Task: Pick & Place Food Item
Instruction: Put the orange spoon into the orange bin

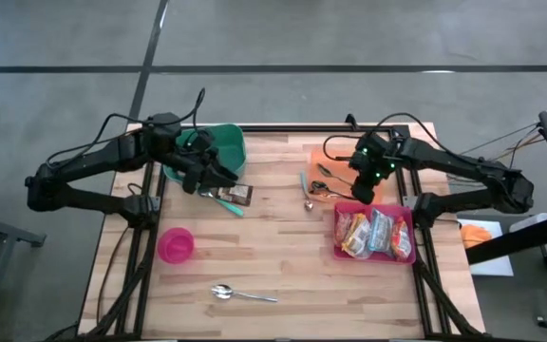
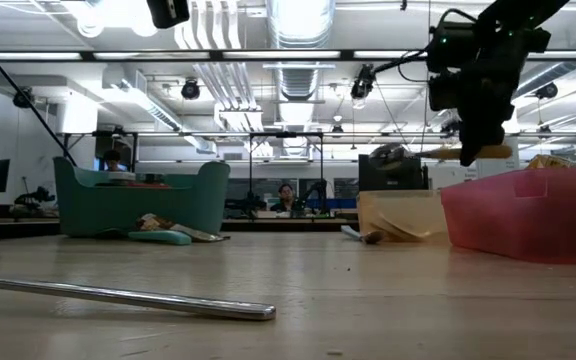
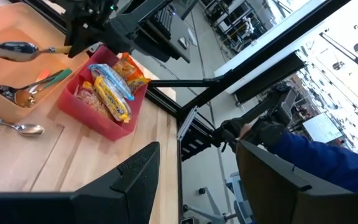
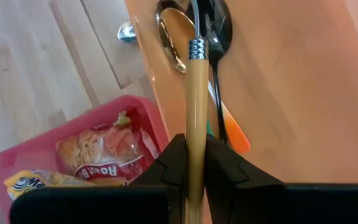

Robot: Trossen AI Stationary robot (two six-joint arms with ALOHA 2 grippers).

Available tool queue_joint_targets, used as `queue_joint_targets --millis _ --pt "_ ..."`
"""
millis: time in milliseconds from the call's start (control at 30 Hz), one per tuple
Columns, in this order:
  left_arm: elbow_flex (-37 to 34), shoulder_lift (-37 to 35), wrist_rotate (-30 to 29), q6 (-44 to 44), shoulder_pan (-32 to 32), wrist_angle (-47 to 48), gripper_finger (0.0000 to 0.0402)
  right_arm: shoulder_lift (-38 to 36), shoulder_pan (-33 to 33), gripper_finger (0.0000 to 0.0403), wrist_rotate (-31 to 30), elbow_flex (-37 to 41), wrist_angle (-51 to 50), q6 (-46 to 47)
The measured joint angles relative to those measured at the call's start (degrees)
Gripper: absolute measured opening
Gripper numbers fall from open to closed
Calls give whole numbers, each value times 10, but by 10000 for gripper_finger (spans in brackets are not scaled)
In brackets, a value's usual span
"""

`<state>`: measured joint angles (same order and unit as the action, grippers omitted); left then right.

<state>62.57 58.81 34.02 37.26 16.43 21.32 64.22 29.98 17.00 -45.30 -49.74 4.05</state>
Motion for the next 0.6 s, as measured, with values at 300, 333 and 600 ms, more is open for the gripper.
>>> queue_joint_targets --millis 300,333,600 --pt "0 0 0 2 0 1 214 107 4 24 14 -6 -6 7" --pt "0 0 0 2 0 2 214 121 4 24 13 -10 -3 7" --pt "0 -1 0 2 0 15 214 174 3 24 10 -11 60 -10"
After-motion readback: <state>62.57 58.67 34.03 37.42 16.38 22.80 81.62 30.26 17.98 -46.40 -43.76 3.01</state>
